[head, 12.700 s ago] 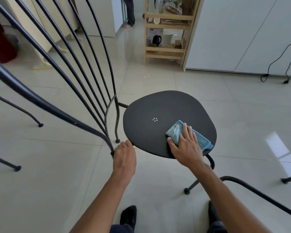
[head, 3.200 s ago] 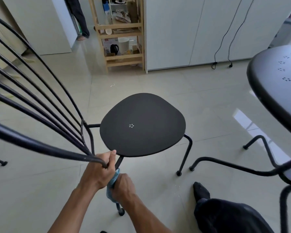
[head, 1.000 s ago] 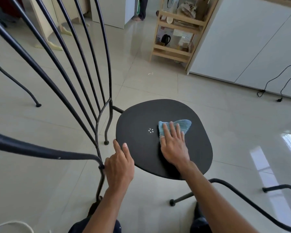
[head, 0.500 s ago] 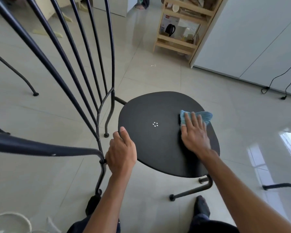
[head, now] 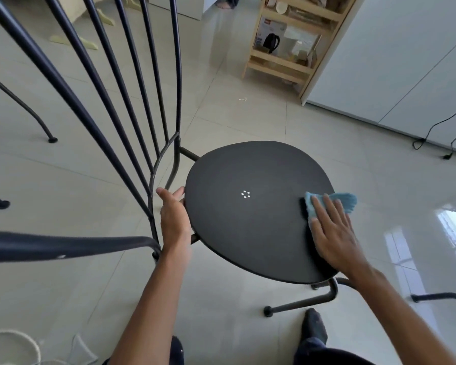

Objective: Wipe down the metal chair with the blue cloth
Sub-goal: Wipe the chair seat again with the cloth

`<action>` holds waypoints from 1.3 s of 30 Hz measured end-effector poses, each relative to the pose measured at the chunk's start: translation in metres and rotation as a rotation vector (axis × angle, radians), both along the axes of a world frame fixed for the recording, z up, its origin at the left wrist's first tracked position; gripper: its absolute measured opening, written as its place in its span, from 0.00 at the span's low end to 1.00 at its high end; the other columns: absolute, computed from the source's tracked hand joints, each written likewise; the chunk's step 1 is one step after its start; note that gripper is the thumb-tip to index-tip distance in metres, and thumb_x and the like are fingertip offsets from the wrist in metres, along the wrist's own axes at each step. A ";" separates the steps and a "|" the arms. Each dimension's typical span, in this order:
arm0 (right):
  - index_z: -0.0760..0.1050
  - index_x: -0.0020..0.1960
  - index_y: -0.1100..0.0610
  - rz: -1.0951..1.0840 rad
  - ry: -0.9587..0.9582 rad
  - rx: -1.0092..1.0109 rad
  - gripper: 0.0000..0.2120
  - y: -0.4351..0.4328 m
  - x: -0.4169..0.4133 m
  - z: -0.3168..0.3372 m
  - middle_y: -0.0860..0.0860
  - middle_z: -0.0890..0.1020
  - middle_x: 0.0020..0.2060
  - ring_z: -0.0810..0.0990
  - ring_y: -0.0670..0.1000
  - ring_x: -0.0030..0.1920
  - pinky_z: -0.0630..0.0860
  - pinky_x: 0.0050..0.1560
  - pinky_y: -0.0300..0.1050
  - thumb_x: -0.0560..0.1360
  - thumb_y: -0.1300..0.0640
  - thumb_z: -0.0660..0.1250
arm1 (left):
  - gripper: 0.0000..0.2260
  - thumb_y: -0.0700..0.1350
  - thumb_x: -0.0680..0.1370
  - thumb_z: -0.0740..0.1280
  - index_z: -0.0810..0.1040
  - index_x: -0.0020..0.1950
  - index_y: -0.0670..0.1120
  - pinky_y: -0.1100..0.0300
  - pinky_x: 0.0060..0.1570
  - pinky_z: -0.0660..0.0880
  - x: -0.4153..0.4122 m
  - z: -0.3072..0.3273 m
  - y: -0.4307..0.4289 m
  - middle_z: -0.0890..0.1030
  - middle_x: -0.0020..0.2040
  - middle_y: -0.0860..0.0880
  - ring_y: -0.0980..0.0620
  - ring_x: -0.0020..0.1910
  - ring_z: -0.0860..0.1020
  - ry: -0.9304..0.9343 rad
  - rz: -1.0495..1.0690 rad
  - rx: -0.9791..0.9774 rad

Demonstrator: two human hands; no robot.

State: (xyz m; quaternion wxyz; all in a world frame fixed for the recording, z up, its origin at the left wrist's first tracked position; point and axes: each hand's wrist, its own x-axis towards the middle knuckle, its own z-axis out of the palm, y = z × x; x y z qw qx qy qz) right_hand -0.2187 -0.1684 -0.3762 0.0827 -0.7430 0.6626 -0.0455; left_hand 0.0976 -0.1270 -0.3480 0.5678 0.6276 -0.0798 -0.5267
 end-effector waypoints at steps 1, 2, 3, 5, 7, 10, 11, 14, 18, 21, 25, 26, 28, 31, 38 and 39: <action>0.50 0.81 0.46 -0.058 -0.015 -0.002 0.29 -0.012 0.013 0.000 0.52 0.52 0.81 0.47 0.56 0.81 0.47 0.79 0.59 0.82 0.39 0.42 | 0.32 0.64 0.81 0.40 0.74 0.70 0.51 0.55 0.68 0.66 -0.001 0.000 0.001 0.77 0.67 0.50 0.49 0.69 0.73 0.007 0.005 -0.004; 0.50 0.81 0.47 -0.086 -0.035 0.000 0.27 -0.019 0.030 0.001 0.52 0.51 0.81 0.46 0.56 0.81 0.45 0.79 0.58 0.83 0.44 0.46 | 0.32 0.64 0.81 0.40 0.74 0.70 0.51 0.54 0.67 0.66 -0.003 0.001 0.001 0.76 0.68 0.50 0.49 0.69 0.73 0.017 0.011 -0.010; 0.50 0.81 0.47 -0.070 -0.057 0.003 0.26 -0.021 0.049 0.003 0.51 0.50 0.81 0.45 0.56 0.81 0.43 0.79 0.57 0.84 0.47 0.48 | 0.32 0.64 0.81 0.41 0.74 0.70 0.51 0.54 0.68 0.66 -0.003 0.001 0.001 0.76 0.68 0.50 0.49 0.69 0.72 0.032 0.017 -0.015; 0.50 0.81 0.46 0.070 -0.071 -0.017 0.26 -0.009 0.080 0.009 0.50 0.50 0.81 0.44 0.54 0.81 0.44 0.79 0.56 0.84 0.47 0.47 | 0.32 0.64 0.81 0.41 0.74 0.70 0.50 0.52 0.69 0.65 -0.001 0.001 0.000 0.75 0.69 0.49 0.49 0.68 0.73 0.083 0.026 -0.025; 0.50 0.81 0.44 0.282 -0.045 -0.005 0.26 0.023 0.090 0.011 0.46 0.48 0.81 0.42 0.51 0.81 0.43 0.79 0.51 0.83 0.45 0.44 | 0.32 0.64 0.81 0.41 0.74 0.70 0.49 0.55 0.66 0.67 0.002 0.002 0.000 0.75 0.69 0.48 0.50 0.61 0.75 0.145 0.035 -0.034; 0.48 0.81 0.41 0.404 -0.044 0.029 0.26 0.070 0.070 0.015 0.41 0.45 0.80 0.39 0.45 0.80 0.40 0.79 0.46 0.83 0.43 0.44 | 0.29 0.60 0.83 0.42 0.75 0.70 0.47 0.58 0.57 0.69 0.004 0.001 -0.001 0.76 0.68 0.48 0.50 0.55 0.76 0.165 0.035 -0.040; 0.49 0.80 0.40 0.355 -0.049 0.019 0.26 0.075 0.058 0.014 0.41 0.46 0.80 0.39 0.45 0.80 0.43 0.79 0.47 0.82 0.42 0.44 | 0.28 0.58 0.84 0.42 0.75 0.69 0.47 0.58 0.55 0.69 0.004 0.001 -0.001 0.76 0.68 0.47 0.50 0.54 0.75 0.162 0.035 -0.038; 0.51 0.80 0.42 0.088 -0.079 0.010 0.30 0.050 0.034 0.010 0.45 0.49 0.81 0.42 0.49 0.80 0.48 0.79 0.57 0.79 0.38 0.42 | 0.26 0.54 0.85 0.43 0.74 0.70 0.45 0.58 0.54 0.69 0.002 0.000 -0.001 0.77 0.67 0.45 0.50 0.53 0.75 0.177 0.047 -0.035; 0.52 0.81 0.49 -0.044 -0.086 -0.001 0.27 -0.030 0.082 0.002 0.53 0.51 0.81 0.45 0.58 0.80 0.45 0.78 0.60 0.83 0.47 0.49 | 0.26 0.53 0.85 0.43 0.74 0.70 0.44 0.58 0.53 0.69 0.003 0.001 0.000 0.78 0.66 0.44 0.50 0.52 0.76 0.196 0.057 -0.032; 0.54 0.81 0.51 0.124 -0.088 -0.035 0.28 -0.039 0.153 -0.001 0.55 0.54 0.81 0.48 0.61 0.80 0.48 0.77 0.61 0.82 0.46 0.44 | 0.26 0.53 0.85 0.43 0.75 0.69 0.44 0.58 0.51 0.70 0.003 0.002 0.000 0.79 0.64 0.44 0.50 0.50 0.77 0.202 0.060 -0.037; 0.53 0.81 0.50 0.389 -0.092 -0.034 0.28 0.025 0.187 0.001 0.52 0.53 0.81 0.47 0.57 0.80 0.47 0.79 0.57 0.82 0.46 0.41 | 0.25 0.53 0.85 0.44 0.76 0.67 0.43 0.57 0.54 0.72 0.004 0.000 0.000 0.80 0.62 0.42 0.48 0.53 0.79 0.237 0.073 -0.042; 0.51 0.81 0.49 0.402 -0.090 -0.025 0.28 0.037 0.178 0.005 0.51 0.52 0.81 0.45 0.56 0.81 0.46 0.79 0.56 0.82 0.46 0.41 | 0.26 0.53 0.85 0.44 0.76 0.67 0.43 0.57 0.55 0.72 0.003 0.001 0.001 0.80 0.62 0.41 0.48 0.54 0.78 0.242 0.073 -0.035; 0.49 0.81 0.46 0.388 -0.081 -0.004 0.28 0.056 0.145 0.007 0.48 0.50 0.81 0.42 0.51 0.81 0.45 0.79 0.54 0.82 0.44 0.40 | 0.25 0.52 0.85 0.44 0.75 0.68 0.42 0.57 0.54 0.71 0.002 0.003 0.002 0.79 0.63 0.42 0.48 0.53 0.78 0.250 0.080 -0.025; 0.49 0.81 0.44 0.234 -0.060 0.014 0.29 0.056 0.092 0.009 0.46 0.49 0.81 0.42 0.50 0.81 0.48 0.79 0.54 0.81 0.41 0.40 | 0.25 0.51 0.85 0.44 0.74 0.69 0.42 0.59 0.52 0.70 0.002 0.007 0.002 0.79 0.63 0.43 0.50 0.52 0.77 0.270 0.095 -0.028; 0.51 0.81 0.50 -0.010 -0.084 -0.022 0.27 -0.031 0.139 0.003 0.54 0.51 0.81 0.45 0.59 0.80 0.45 0.78 0.60 0.84 0.48 0.48 | 0.24 0.50 0.85 0.45 0.76 0.67 0.41 0.62 0.38 0.72 0.003 0.008 0.002 0.79 0.48 0.46 0.54 0.42 0.78 0.281 0.133 -0.004; 0.52 0.81 0.49 0.078 -0.099 -0.033 0.27 -0.024 0.156 0.003 0.54 0.51 0.81 0.45 0.59 0.80 0.45 0.78 0.59 0.83 0.48 0.48 | 0.24 0.50 0.85 0.45 0.76 0.67 0.42 0.61 0.39 0.73 0.003 0.007 0.002 0.79 0.48 0.46 0.54 0.42 0.78 0.281 0.131 -0.007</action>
